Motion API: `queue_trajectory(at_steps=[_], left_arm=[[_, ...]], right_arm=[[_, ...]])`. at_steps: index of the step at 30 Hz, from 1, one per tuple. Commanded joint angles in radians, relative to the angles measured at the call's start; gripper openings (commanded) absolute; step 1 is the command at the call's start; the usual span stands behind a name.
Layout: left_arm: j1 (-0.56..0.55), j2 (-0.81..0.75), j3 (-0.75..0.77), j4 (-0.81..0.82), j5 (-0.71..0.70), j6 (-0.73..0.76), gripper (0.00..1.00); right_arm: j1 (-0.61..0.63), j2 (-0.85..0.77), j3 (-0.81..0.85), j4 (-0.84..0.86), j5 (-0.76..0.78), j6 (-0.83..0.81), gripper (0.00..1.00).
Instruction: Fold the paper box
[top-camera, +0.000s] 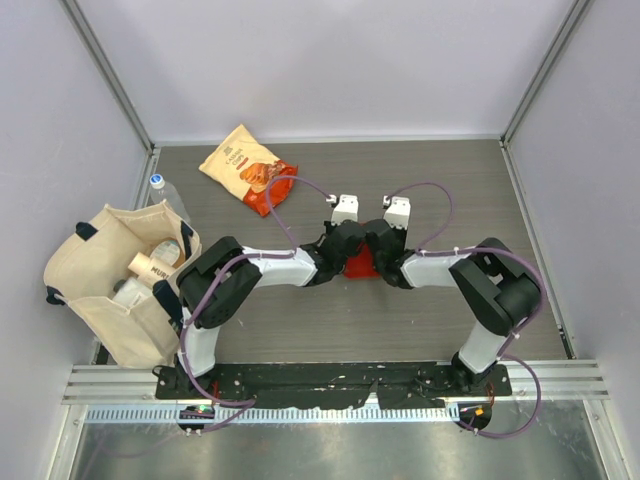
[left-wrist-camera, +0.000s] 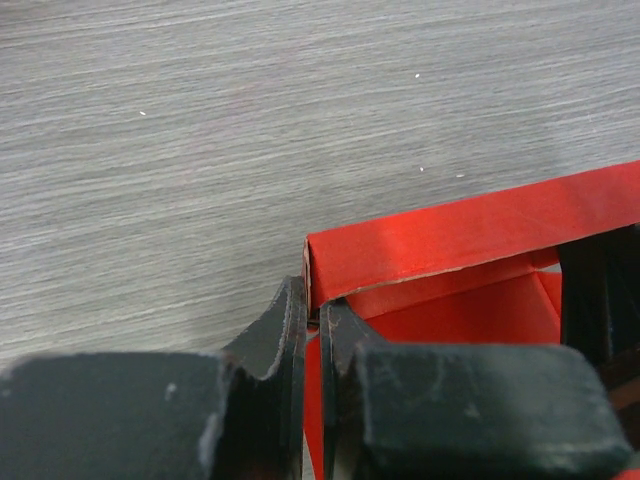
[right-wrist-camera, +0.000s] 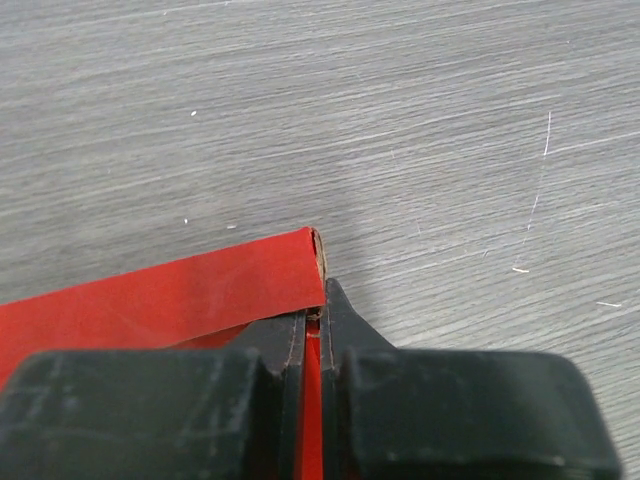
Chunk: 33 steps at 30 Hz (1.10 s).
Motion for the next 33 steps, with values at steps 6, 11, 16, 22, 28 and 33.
queue_trajectory(at_steps=[6,11,16,22,28,33], left_arm=[[-0.015,0.015,0.020,-0.057,-0.001,-0.001,0.00],[-0.011,0.006,0.010,-0.060,-0.007,0.008,0.00],[-0.011,0.013,0.014,-0.069,0.007,0.001,0.00],[-0.012,0.010,0.025,-0.083,0.030,-0.005,0.00],[-0.012,0.012,0.033,-0.088,0.045,-0.007,0.00],[-0.012,0.009,0.034,-0.088,0.047,-0.005,0.00]], right_arm=[[-0.001,-0.132,-0.025,-0.179,-0.054,0.110,0.44],[-0.047,-0.340,-0.046,-0.488,-0.317,0.151,0.59],[-0.316,-0.564,-0.201,-0.517,-0.884,0.171,0.67],[-0.470,-0.554,-0.294,-0.334,-1.225,0.162,0.60],[-0.592,-0.399,-0.389,-0.037,-1.420,0.298,0.50],[-0.608,-0.282,-0.433,0.207,-1.464,0.407,0.48]])
